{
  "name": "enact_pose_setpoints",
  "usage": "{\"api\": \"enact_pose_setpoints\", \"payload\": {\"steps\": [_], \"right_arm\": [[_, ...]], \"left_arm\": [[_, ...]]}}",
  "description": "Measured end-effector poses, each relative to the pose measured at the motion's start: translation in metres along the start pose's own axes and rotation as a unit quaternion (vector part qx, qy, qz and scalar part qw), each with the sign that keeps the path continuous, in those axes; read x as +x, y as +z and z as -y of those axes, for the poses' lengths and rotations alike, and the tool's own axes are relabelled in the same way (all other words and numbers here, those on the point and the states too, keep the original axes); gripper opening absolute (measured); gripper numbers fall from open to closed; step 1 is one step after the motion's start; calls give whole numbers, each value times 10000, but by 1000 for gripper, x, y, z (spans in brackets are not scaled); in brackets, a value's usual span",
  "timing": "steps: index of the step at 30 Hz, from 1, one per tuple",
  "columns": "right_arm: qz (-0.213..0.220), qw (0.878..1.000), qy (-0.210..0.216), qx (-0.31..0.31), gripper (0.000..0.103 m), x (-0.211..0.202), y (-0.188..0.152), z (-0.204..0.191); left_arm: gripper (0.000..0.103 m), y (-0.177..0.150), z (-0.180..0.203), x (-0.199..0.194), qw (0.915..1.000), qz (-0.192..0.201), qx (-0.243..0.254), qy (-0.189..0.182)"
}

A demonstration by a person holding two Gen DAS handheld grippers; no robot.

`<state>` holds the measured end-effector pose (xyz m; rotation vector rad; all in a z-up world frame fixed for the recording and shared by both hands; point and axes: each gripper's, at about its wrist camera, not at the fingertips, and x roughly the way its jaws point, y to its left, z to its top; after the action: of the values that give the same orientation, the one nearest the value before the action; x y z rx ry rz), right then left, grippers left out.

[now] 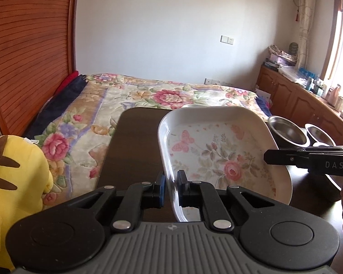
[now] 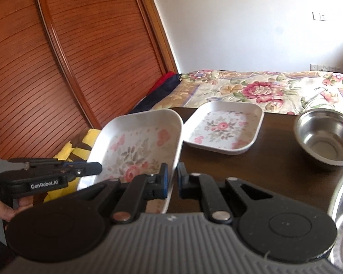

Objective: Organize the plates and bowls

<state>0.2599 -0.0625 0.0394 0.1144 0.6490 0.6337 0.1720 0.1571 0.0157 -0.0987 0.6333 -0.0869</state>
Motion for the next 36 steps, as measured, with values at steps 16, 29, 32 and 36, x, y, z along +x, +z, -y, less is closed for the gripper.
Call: {"api": "enact_pose_setpoints", "payload": {"steps": [16, 29, 32, 36], "right_arm": [[62, 9998, -143, 97, 10, -32, -32, 14], [59, 9999, -90, 102, 10, -48, -57, 14], [27, 9999, -57, 119, 10, -51, -62, 14], [4, 9999, -21, 112, 10, -54, -69, 12]], "left_arm": [[11, -24, 33, -14, 9996, -98, 58, -257], [11, -44, 42, -23, 9991, -238, 80, -348], [11, -48, 41, -24, 9990, -257, 73, -367], [11, -51, 42, -27, 9989, -268, 72, -383]]}}
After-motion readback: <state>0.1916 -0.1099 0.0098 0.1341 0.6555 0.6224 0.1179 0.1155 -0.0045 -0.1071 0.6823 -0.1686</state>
